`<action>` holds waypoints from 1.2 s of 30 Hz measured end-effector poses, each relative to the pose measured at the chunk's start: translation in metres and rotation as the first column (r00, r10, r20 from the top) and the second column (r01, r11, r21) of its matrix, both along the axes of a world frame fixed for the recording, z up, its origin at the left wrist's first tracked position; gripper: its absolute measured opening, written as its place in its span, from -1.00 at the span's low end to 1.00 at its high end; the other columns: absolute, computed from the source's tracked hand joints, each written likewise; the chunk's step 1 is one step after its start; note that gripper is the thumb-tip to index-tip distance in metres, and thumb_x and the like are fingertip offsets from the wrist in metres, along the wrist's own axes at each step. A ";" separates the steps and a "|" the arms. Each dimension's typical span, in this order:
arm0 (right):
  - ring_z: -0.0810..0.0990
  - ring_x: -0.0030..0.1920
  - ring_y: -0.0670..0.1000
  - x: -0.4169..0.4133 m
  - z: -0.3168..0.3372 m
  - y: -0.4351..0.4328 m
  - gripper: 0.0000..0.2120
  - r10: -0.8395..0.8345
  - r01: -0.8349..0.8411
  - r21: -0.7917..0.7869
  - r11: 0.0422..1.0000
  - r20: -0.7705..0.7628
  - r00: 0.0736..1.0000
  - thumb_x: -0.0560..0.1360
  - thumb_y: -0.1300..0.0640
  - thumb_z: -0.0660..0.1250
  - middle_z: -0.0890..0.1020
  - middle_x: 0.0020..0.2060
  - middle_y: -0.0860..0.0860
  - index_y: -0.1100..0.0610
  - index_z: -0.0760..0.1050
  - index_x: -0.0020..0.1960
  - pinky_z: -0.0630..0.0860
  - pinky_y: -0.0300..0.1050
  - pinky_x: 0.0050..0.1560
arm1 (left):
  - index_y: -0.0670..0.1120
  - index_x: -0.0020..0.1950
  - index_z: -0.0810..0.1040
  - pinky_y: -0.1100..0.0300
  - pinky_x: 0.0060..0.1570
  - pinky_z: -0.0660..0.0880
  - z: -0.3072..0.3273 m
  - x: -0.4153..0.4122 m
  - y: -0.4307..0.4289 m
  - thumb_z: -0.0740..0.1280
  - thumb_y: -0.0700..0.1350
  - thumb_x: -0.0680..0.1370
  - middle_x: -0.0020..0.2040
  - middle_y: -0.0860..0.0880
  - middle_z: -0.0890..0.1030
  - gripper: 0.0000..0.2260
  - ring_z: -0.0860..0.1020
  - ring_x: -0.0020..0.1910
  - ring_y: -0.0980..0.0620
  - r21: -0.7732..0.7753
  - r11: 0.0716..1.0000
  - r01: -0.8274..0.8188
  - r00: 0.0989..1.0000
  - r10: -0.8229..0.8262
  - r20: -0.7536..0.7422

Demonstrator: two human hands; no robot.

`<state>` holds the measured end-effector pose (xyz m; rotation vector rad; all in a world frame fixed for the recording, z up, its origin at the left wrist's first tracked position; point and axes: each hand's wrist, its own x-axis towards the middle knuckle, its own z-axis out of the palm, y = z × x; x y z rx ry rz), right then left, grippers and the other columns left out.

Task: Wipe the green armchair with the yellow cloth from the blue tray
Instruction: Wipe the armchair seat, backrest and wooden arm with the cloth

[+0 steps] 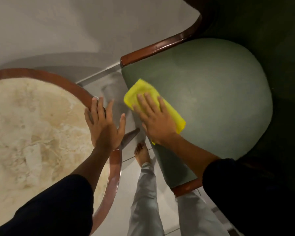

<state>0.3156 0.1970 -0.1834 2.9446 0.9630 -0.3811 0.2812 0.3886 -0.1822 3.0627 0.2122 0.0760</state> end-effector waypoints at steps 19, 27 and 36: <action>0.05 0.57 0.19 -0.059 0.006 -0.133 -0.49 -0.997 0.991 0.125 -0.054 0.049 -0.061 0.66 -0.06 -0.09 0.12 0.56 0.17 0.06 0.08 0.57 0.04 0.23 0.52 | -0.04 0.39 0.38 -0.24 0.49 0.09 -0.006 0.001 0.005 0.08 0.22 0.60 0.47 -0.16 0.39 -0.52 0.18 0.56 -0.17 -0.038 0.999 0.025 0.999 -0.026 -0.035; 0.03 0.58 0.14 -0.105 0.014 -0.061 -0.48 -0.462 0.466 0.098 0.880 -0.059 0.885 0.63 -0.15 -0.01 0.13 0.57 0.10 -0.06 0.08 0.56 0.04 0.28 0.51 | -0.08 0.37 0.43 -0.22 0.50 0.10 -0.003 -0.001 0.002 0.09 0.18 0.62 0.45 -0.19 0.44 -0.54 0.21 0.55 -0.19 -0.025 0.999 0.028 0.999 -0.029 -0.035; 0.56 0.18 0.14 -0.092 0.080 -0.114 -0.42 -0.839 0.893 -0.168 0.417 -0.450 0.307 0.36 -0.19 0.43 0.60 0.13 0.06 0.05 0.35 0.25 0.34 0.06 0.17 | 0.00 0.45 0.41 -0.22 0.46 0.21 0.065 0.039 -0.091 0.34 0.10 0.47 0.52 -0.17 0.34 -0.45 0.21 0.56 -0.18 -0.281 0.851 0.444 0.871 -0.483 -0.089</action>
